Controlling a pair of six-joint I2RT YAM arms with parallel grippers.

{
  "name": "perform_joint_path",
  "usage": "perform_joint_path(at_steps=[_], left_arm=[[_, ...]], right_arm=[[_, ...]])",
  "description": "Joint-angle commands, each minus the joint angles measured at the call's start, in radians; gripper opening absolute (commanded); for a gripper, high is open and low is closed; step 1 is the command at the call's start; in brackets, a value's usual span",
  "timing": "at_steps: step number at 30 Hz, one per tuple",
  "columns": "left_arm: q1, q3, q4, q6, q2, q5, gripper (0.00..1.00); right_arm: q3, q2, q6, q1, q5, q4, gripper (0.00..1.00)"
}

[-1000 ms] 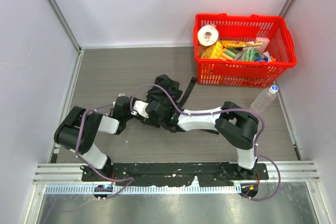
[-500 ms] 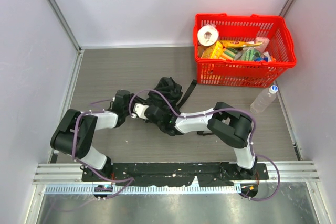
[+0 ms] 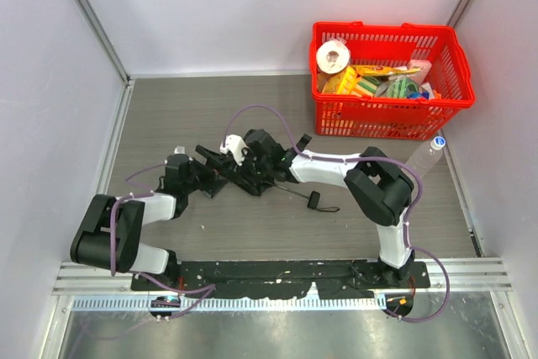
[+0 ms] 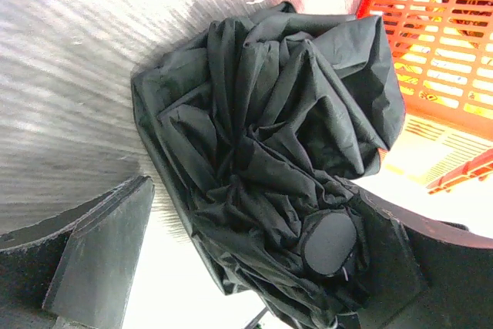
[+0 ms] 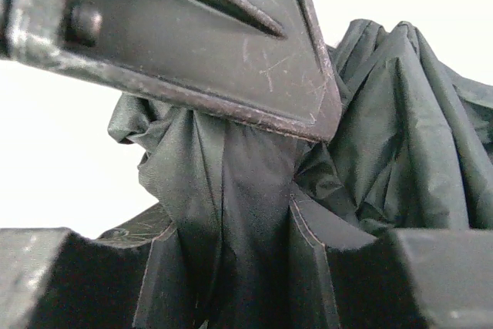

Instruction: Put away the umbrella

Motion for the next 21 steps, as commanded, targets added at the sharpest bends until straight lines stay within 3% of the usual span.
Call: perform_joint_path(at_steps=[1, 6, 14, 21], left_arm=[[0.007, -0.106, 0.044, 0.028, -0.049, 0.054, 1.0], [0.041, -0.208, 0.185, -0.046, -0.123, 0.054, 1.0], [0.137, 0.079, -0.348, 0.167, -0.25, 0.143, 1.0], [0.133, -0.028, -0.442, 0.079, -0.387, 0.083, 1.0]], right_arm=[[0.018, 0.088, 0.177, -0.047, -0.19, -0.153, 0.01], [0.031, 0.114, 0.211, -0.078, -0.224, -0.176, 0.01], [0.021, 0.073, 0.18, -0.076, -0.069, -0.233, 0.01], [0.067, 0.104, 0.208, -0.073, -0.031, -0.227, 0.01]])
